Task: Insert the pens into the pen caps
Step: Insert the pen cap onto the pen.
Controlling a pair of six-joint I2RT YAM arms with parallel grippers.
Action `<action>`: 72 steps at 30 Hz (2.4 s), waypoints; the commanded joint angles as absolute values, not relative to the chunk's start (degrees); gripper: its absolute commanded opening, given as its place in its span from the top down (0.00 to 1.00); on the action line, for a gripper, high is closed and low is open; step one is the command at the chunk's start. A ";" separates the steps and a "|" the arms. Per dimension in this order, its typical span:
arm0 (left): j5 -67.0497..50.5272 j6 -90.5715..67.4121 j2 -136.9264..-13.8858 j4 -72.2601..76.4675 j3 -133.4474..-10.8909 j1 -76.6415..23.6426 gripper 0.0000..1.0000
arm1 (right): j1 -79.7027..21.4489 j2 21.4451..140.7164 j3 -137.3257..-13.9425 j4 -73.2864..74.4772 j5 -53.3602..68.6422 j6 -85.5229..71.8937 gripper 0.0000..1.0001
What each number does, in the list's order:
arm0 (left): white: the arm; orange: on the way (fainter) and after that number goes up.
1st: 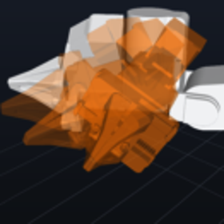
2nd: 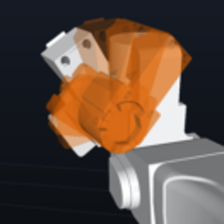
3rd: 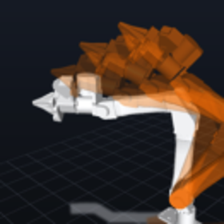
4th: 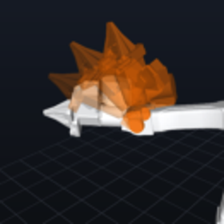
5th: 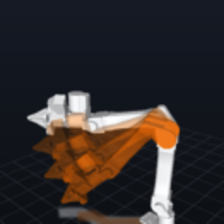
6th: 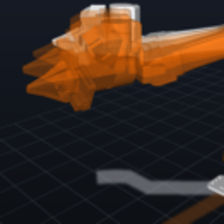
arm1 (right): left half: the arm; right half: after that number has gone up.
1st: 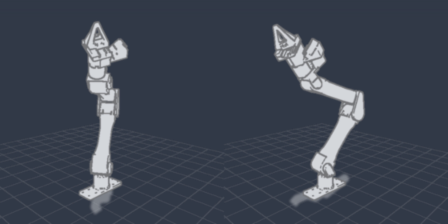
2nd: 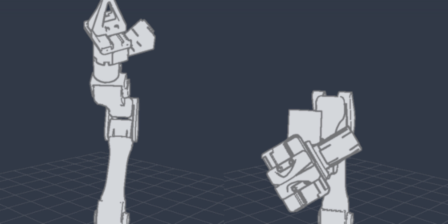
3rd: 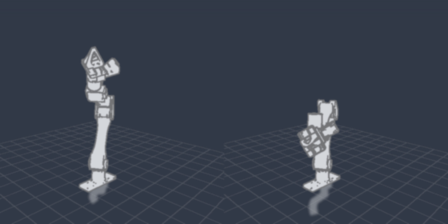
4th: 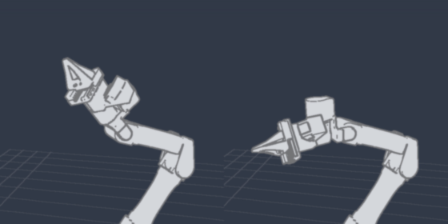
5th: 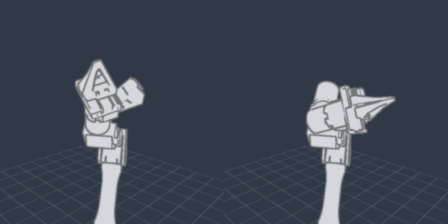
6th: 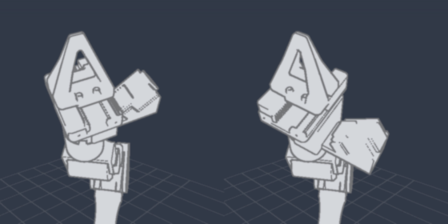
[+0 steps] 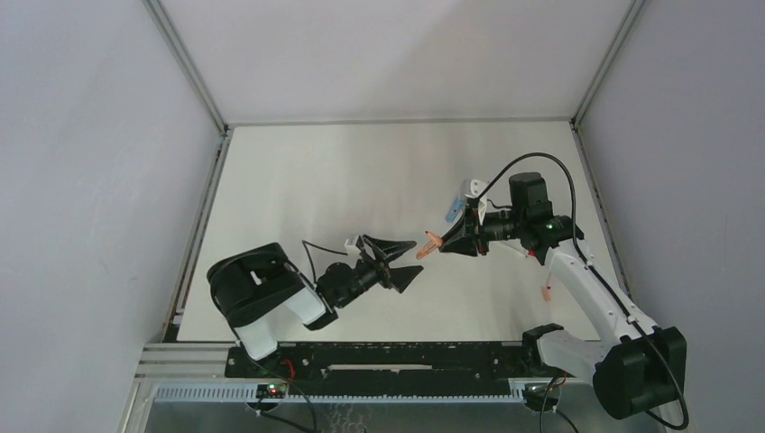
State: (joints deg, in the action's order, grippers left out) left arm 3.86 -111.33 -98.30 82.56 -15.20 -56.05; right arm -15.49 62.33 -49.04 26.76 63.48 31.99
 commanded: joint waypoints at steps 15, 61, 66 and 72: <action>7.70 -120.08 -100.38 84.71 -20.37 -56.87 0.64 | -19.07 61.31 -47.81 25.89 60.90 35.53 1.00; -23.60 9.39 -57.79 8.77 -45.85 -52.18 1.00 | -17.86 58.67 -48.08 28.24 67.73 35.81 0.23; -25.41 13.09 -58.42 1.60 -51.01 -54.99 1.00 | -18.21 57.75 -47.73 25.37 64.11 33.74 0.22; -25.78 14.02 -59.81 -1.46 -53.99 -56.02 1.00 | -20.04 56.80 -46.23 27.59 71.92 40.49 0.24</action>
State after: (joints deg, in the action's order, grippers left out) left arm -24.36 10.68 -59.11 2.42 -49.69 -55.48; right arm -18.37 57.91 -47.22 27.73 66.00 36.58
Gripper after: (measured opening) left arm 0.190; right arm 0.769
